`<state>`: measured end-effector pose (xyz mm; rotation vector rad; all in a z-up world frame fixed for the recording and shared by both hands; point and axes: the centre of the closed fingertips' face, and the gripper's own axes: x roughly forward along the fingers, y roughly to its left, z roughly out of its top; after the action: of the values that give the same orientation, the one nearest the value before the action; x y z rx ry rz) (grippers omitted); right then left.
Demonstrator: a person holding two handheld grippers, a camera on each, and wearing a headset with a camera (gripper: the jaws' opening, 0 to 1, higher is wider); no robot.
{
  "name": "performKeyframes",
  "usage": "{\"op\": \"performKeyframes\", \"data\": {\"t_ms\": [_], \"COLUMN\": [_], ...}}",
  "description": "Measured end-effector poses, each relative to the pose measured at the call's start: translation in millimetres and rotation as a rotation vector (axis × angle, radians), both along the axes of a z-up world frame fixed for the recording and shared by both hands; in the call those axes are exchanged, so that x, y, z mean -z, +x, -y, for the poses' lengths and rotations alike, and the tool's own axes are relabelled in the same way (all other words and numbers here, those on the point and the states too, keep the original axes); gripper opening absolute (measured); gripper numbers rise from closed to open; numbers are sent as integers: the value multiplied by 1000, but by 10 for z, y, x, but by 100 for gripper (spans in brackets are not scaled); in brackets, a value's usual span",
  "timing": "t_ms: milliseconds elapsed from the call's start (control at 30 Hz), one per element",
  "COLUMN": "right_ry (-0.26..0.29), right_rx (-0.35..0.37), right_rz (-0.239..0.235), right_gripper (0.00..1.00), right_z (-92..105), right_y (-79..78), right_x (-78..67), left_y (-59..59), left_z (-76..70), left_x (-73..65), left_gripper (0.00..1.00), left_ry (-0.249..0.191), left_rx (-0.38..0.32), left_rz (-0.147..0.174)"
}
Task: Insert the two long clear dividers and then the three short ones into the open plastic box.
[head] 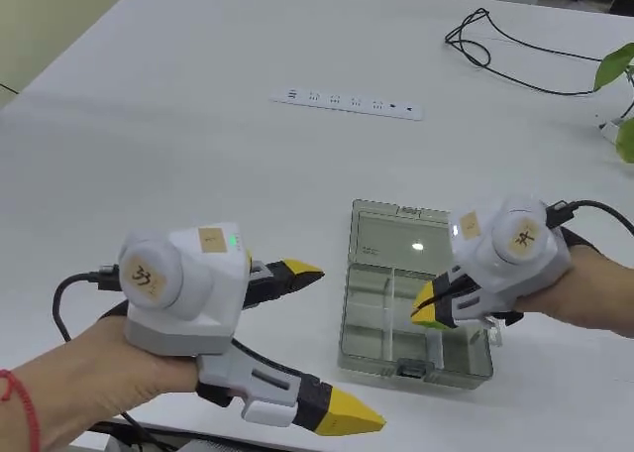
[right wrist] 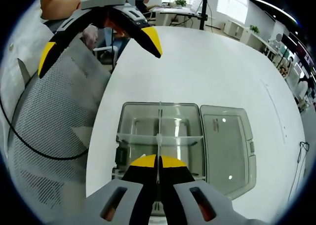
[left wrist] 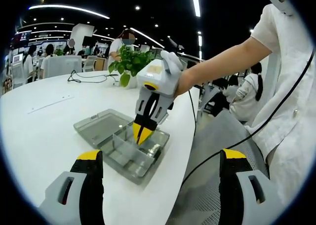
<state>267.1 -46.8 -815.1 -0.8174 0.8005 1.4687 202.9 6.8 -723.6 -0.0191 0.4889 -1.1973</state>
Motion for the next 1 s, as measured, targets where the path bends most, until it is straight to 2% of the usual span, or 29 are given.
{"op": "performKeyframes", "data": {"t_ms": [167,533,733,1000], "right_ry": [-28,-42,-19,32], "right_rx": [-18,-21,0,49], "right_rz": [11,19,20,14], "right_gripper": [2,2,3,10], "right_z": [7,15,7,12], "right_y": [-3,-2,7,21], "right_x": [31,43,21,-131], "left_y": [3,14,19,18], "left_z": [-2,12,14,-7], "left_x": [6,0,-7,-7], "left_gripper": [100,100,100,100], "left_ry": [1,2,4,11], "left_rx": [1,4,4,3], "left_rz": [-1,0,3,5]}}
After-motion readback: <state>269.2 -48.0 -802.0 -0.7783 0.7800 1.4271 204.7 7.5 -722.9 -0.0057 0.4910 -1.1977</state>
